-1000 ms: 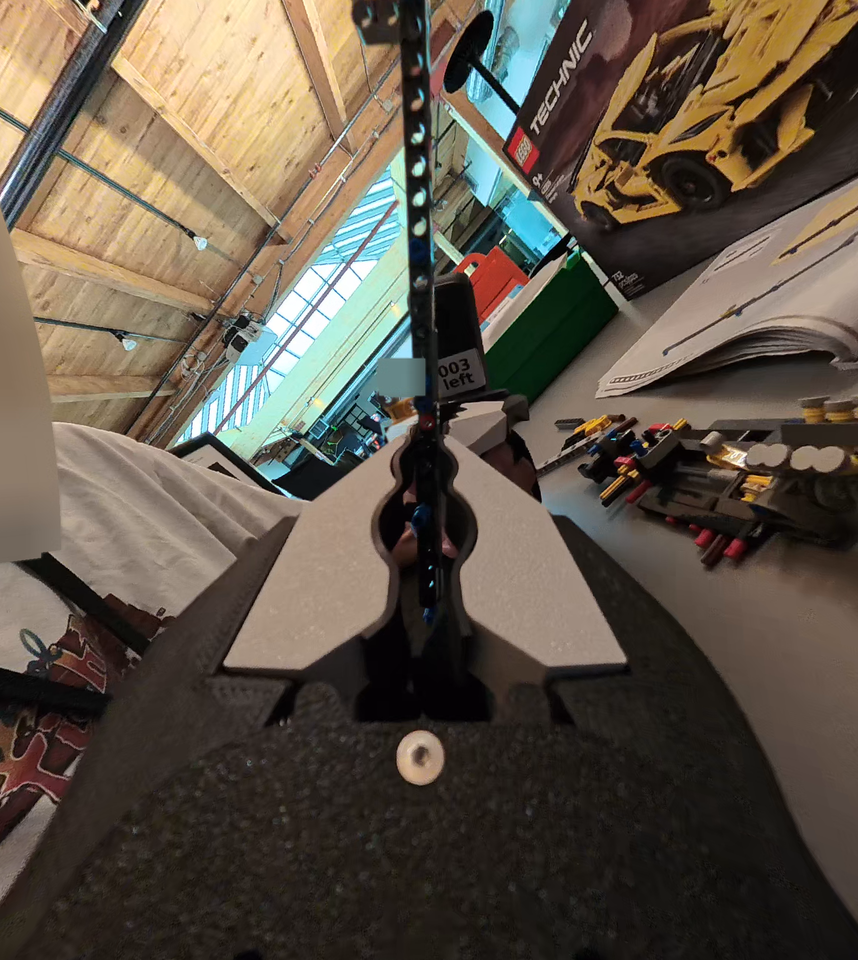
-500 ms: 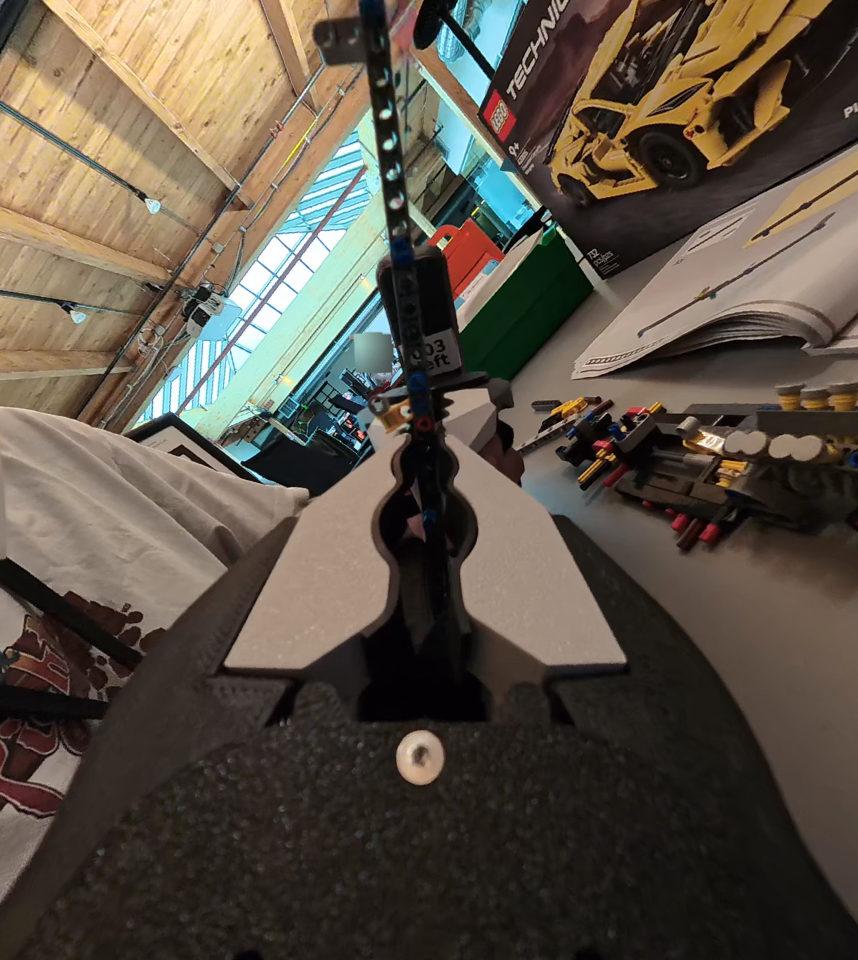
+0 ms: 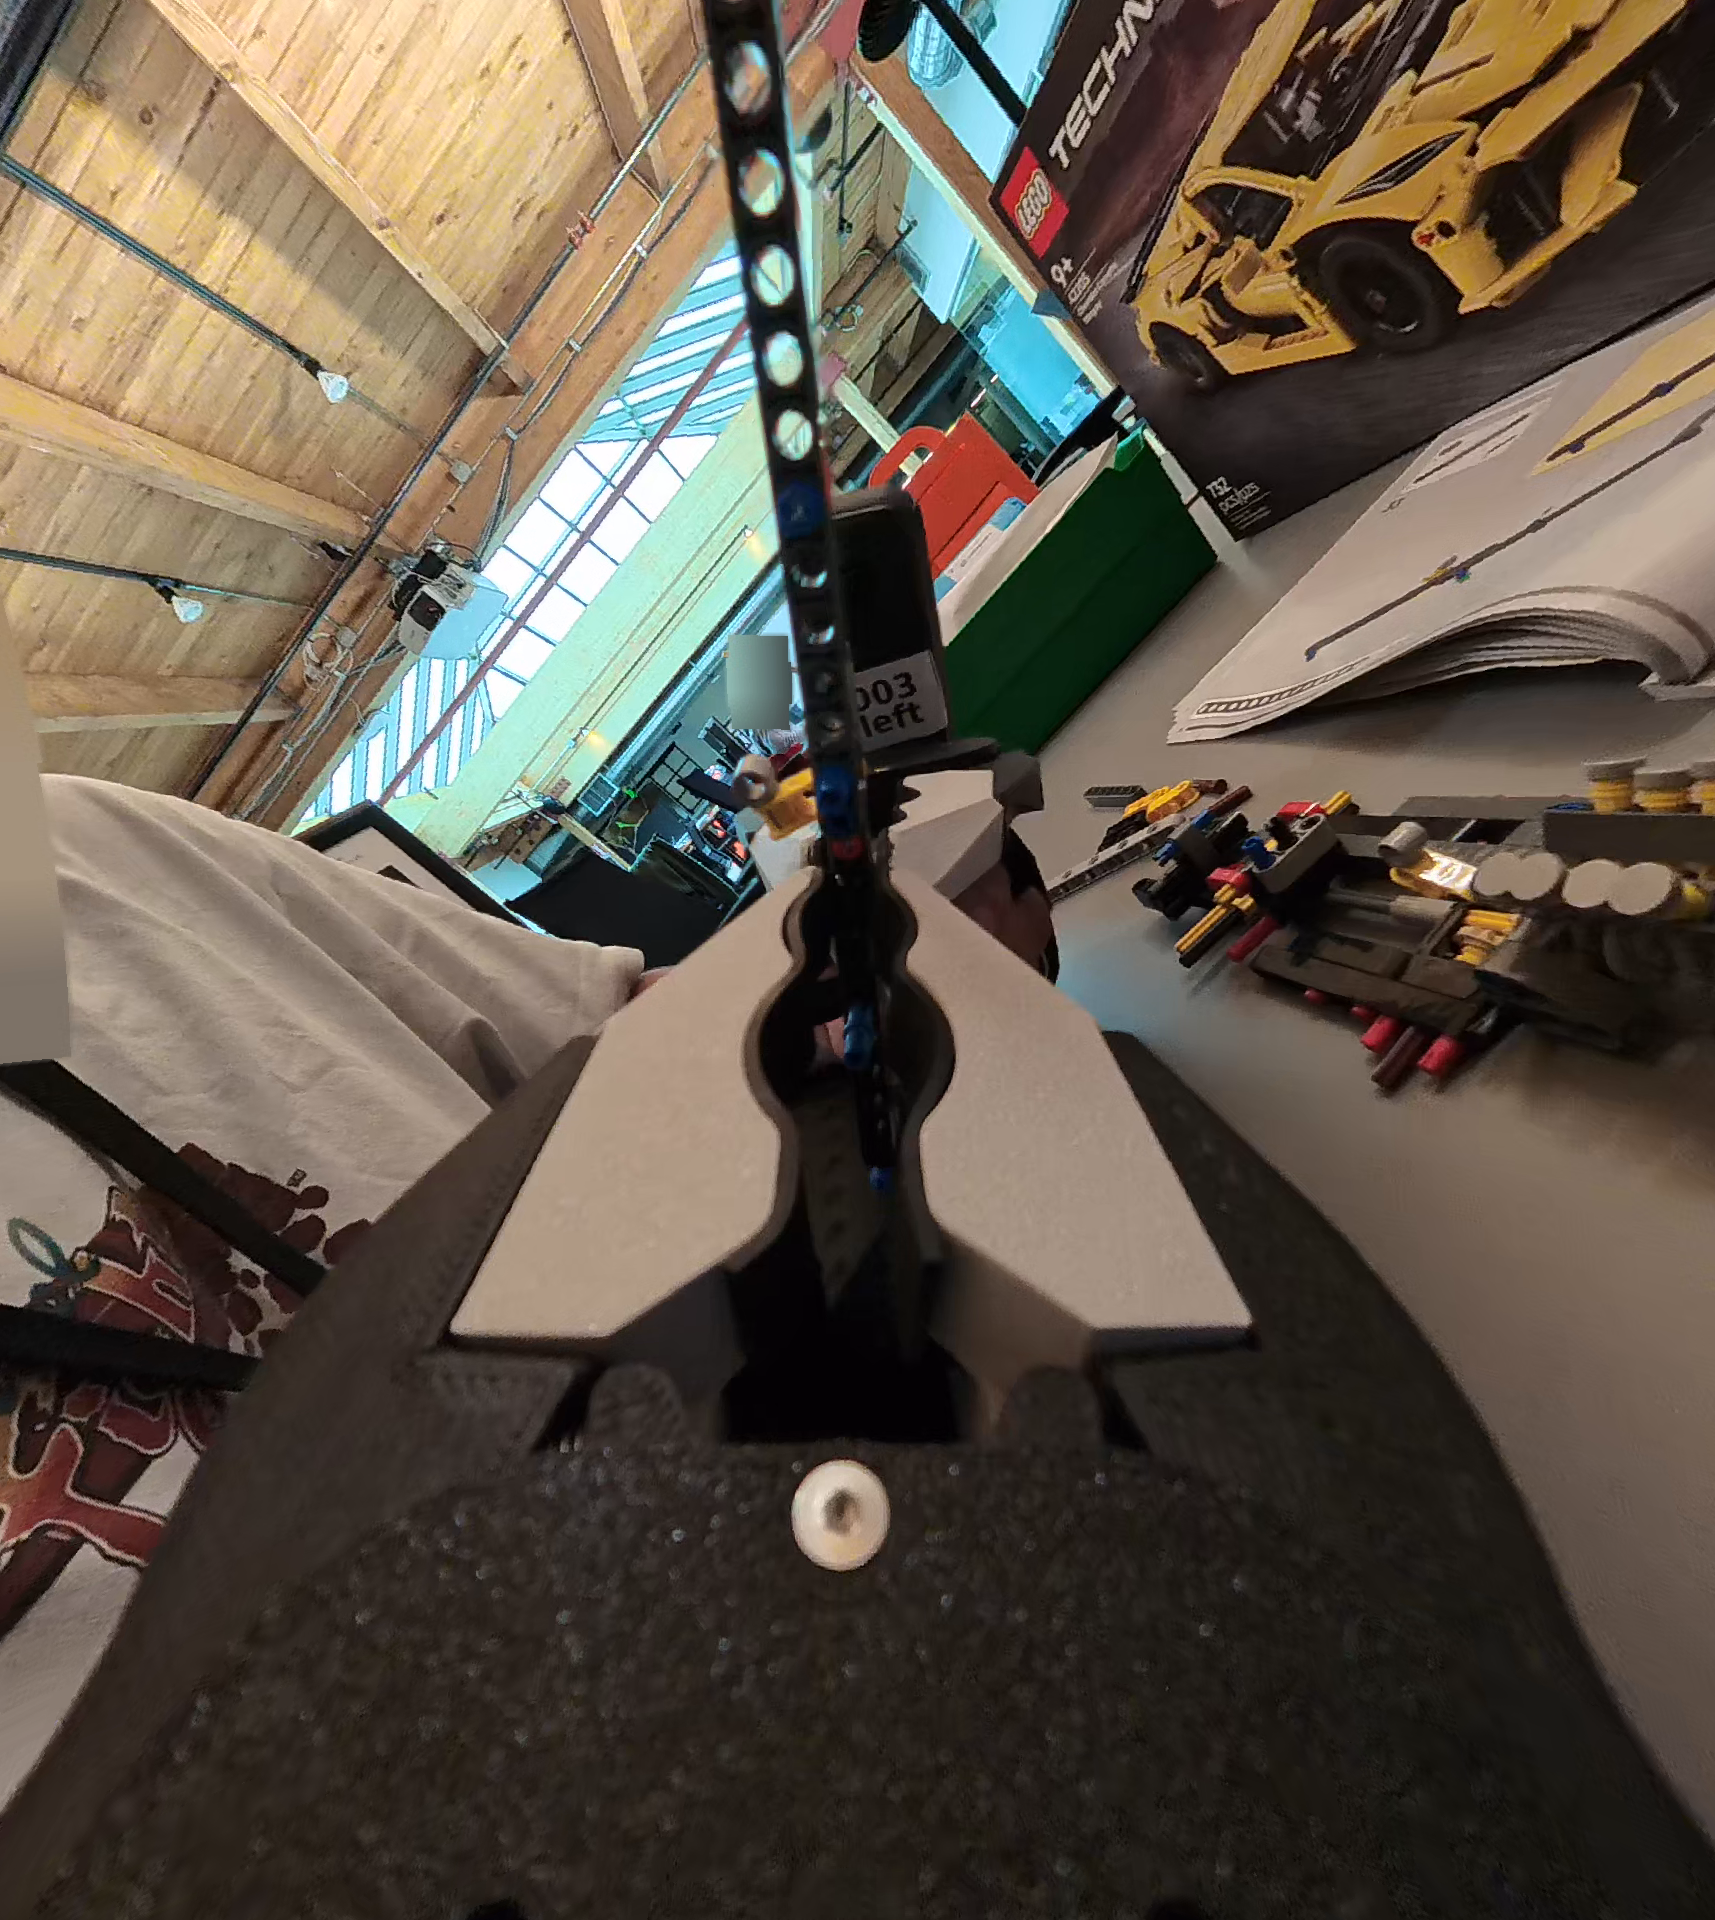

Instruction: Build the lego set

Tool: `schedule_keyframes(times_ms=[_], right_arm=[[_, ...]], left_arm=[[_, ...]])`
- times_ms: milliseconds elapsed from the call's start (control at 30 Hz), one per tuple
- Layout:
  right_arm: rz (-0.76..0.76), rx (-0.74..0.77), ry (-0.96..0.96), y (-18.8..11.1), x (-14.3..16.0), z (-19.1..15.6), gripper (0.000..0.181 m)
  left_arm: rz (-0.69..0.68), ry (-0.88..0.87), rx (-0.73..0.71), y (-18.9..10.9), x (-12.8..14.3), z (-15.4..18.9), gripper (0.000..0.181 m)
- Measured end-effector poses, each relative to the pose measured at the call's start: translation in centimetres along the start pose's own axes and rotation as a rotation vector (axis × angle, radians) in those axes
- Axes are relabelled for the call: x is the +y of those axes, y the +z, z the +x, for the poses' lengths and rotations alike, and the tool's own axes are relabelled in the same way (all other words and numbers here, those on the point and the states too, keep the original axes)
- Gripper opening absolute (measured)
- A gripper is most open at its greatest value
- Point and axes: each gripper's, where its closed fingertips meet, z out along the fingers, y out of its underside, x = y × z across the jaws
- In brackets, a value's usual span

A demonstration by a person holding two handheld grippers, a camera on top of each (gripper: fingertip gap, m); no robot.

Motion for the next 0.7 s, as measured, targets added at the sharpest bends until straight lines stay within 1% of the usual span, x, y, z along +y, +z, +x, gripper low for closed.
schedule_keyframes(times_ms=[467,700], right_arm=[[0.012,0.017,-0.005,-0.19,-0.01,0.14,0.005],[0.007,0.047,-0.006,-0.24,0.16,0.50,0.005]], left_arm=[[0.024,-0.027,-0.004,-0.07,-0.13,-0.18,0.007],[0.027,-0.068,-0.001,-0.24,-0.04,-0.46,0.006]])
